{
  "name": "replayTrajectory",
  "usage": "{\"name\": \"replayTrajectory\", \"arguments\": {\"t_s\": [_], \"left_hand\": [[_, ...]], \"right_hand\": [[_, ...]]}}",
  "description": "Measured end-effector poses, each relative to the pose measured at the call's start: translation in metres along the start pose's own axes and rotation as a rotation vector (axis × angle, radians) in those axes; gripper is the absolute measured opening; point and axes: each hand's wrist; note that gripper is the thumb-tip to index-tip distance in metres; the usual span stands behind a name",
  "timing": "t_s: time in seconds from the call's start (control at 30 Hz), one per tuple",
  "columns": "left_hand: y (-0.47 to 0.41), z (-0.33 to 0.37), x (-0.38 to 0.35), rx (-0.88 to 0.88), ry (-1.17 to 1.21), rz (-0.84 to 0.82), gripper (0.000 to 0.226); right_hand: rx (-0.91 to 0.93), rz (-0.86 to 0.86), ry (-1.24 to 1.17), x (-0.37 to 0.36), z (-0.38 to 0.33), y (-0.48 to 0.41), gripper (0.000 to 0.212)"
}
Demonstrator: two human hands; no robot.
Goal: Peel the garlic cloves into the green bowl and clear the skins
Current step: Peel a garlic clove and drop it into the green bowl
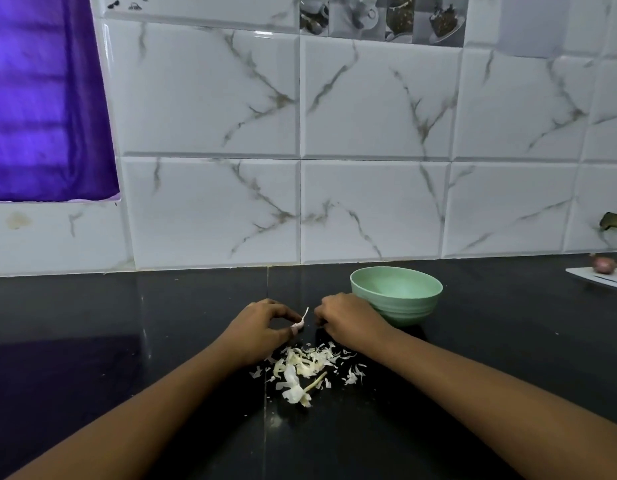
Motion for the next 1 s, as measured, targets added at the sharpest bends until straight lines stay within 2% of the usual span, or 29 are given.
{"name": "replayTrajectory", "arguments": {"t_s": [0.07, 0.17, 0.23, 0.3, 0.47, 0.67, 0.73, 0.8, 0.83, 0.93, 1.0], "left_hand": [[0.001, 0.0, 0.002, 0.017, 0.006, 0.003, 0.025], [0.0, 0.001, 0.005, 0.03, 0.004, 0.005, 0.026], [-0.001, 0.002, 0.006, 0.047, -0.013, -0.001, 0.029], [-0.002, 0.003, 0.006, 0.072, -0.03, -0.024, 0.034], [-0.002, 0.002, 0.001, 0.096, -0.028, -0.078, 0.038], [0.0, 0.003, -0.002, 0.082, -0.041, -0.07, 0.037], [0.001, 0.004, -0.001, 0.06, -0.031, -0.024, 0.031], [0.002, 0.005, 0.003, 0.036, 0.008, 0.074, 0.009], [0.003, 0.007, 0.005, 0.019, 0.031, 0.117, 0.008], [0.005, 0.012, 0.011, -0.056, 0.09, 0.172, 0.02], [0.007, 0.016, 0.013, -0.1, 0.139, 0.18, 0.027]], "right_hand": [[-0.038, 0.015, -0.059, -0.002, 0.002, -0.001, 0.021], [-0.176, 0.043, -0.283, -0.001, 0.008, 0.001, 0.013], [-0.238, -0.002, -0.468, 0.002, 0.012, 0.005, 0.01], [-0.237, -0.052, -0.539, 0.006, 0.013, 0.008, 0.008], [-0.12, -0.012, -0.267, 0.009, 0.006, 0.004, 0.012], [0.009, 0.033, -0.054, -0.003, -0.001, 0.001, 0.016], [0.0, 0.039, -0.065, -0.003, 0.0, 0.001, 0.014], [-0.106, 0.047, -0.256, -0.002, 0.005, 0.002, 0.012], [-0.186, 0.035, -0.428, 0.0, 0.007, 0.003, 0.012], [-0.348, -0.092, -1.047, 0.009, 0.007, 0.008, 0.012], [-0.358, -0.144, -1.29, 0.016, 0.007, 0.01, 0.011]]}}
Point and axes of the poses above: each hand's wrist, its own y-axis away from the middle knuckle, its own x-axis out of the back of the hand, z = x × y, and after that the axes turned 7 degrees about y, right-handed
